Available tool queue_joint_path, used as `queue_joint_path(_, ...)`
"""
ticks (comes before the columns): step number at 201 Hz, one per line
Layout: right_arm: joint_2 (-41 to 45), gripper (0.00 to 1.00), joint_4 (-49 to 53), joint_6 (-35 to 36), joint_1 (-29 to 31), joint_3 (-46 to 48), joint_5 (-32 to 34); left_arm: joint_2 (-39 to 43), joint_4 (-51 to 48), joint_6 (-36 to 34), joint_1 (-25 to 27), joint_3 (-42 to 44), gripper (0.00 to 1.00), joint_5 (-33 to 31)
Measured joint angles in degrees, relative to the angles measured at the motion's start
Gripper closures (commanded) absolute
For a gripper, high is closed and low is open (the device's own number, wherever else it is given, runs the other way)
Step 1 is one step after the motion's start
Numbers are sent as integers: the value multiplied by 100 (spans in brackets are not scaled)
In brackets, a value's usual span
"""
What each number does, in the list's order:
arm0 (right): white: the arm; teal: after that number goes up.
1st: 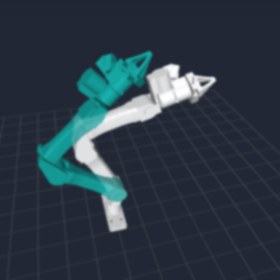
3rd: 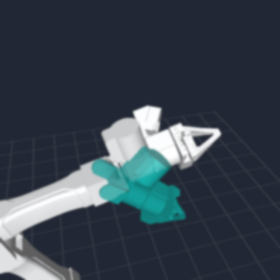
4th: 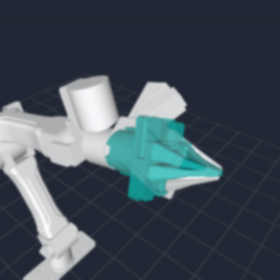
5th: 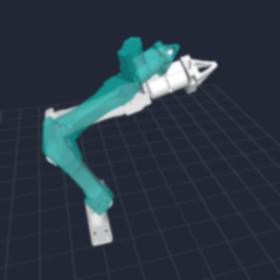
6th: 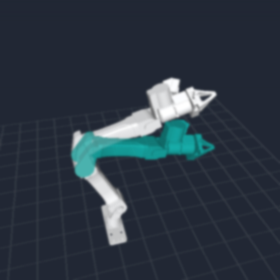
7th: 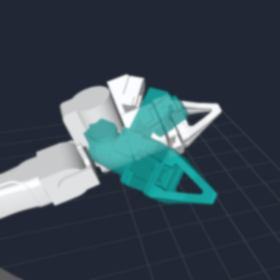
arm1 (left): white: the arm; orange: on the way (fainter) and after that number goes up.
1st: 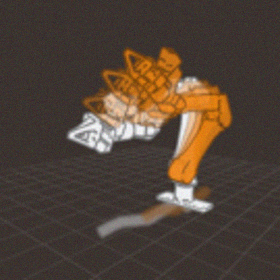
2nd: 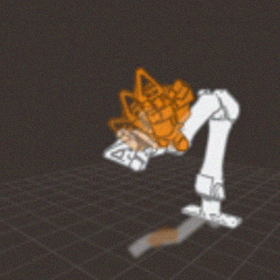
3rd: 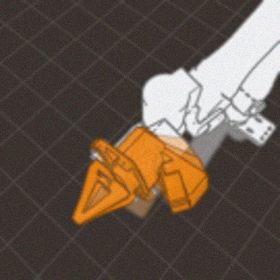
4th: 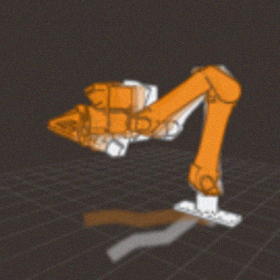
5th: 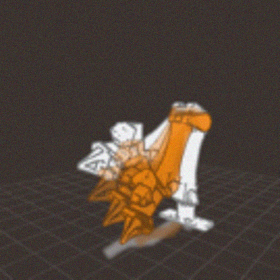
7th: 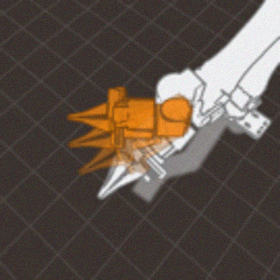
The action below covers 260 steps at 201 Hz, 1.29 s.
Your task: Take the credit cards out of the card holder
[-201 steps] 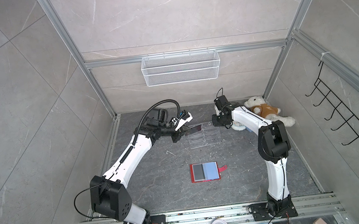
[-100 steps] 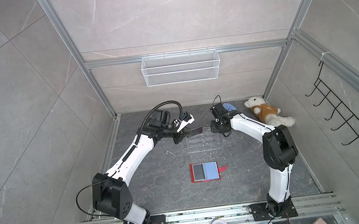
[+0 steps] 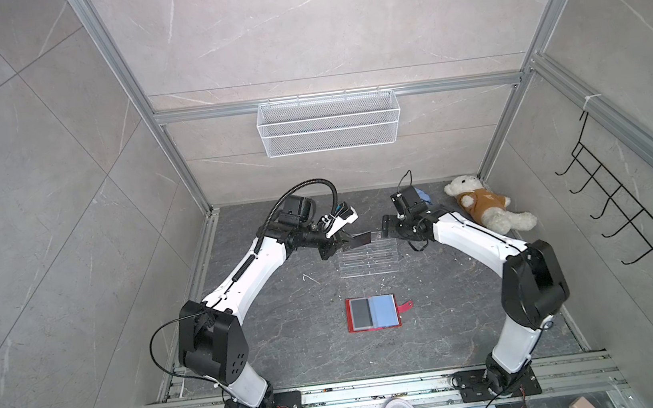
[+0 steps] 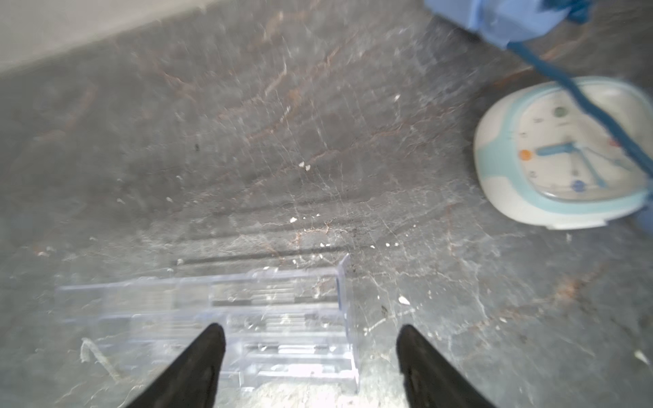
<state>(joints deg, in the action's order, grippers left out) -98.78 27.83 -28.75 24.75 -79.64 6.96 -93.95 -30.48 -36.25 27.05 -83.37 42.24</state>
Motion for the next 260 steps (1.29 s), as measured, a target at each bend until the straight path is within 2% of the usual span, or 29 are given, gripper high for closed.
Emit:
queue_joint_path(32, 1185, 0, -612, 914, -66, 671, 229, -111, -111, -94, 66, -306, 100, 7)
queue_joint_path(57, 1910, 0, -1123, 1602, -356, 1169, 37, -157, -149, -129, 153, -396, 100, 7)
queue_joint_path(70, 2131, 0, -1283, 1733, -745, 1329, -422, -195, -168, -131, 225, -466, 100, -4)
queue_joint_path(96, 2225, 3, -1526, 1864, -1875, 1405, -1821, -256, -229, -146, 398, -608, 100, -28)
queue_joint_path(113, 2256, 5, -1499, 2247, -2210, 1408, -2660, -321, -271, -153, 505, -741, 100, -61)
queue_joint_path(140, 2463, 8, -1375, 2841, -2173, 1423, -3674, -503, -422, -179, 647, -1073, 100, -142)
queue_joint_path(157, 2686, 17, -1401, 3123, -2162, 1526, -4297, -669, -476, -225, 730, -1283, 100, -179)
queue_joint_path(200, 2994, 28, -1405, 4155, -2094, 1860, -5744, -833, -691, -308, 833, -1377, 100, -201)
queue_joint_path(218, 3016, 34, -1141, 4835, -1814, 2004, -6035, -861, -767, -348, 846, -1388, 100, -186)
queue_joint_path(260, 2734, 39, -221, 6098, -1165, 1777, -6022, -863, -820, -431, 914, -1388, 100, -166)
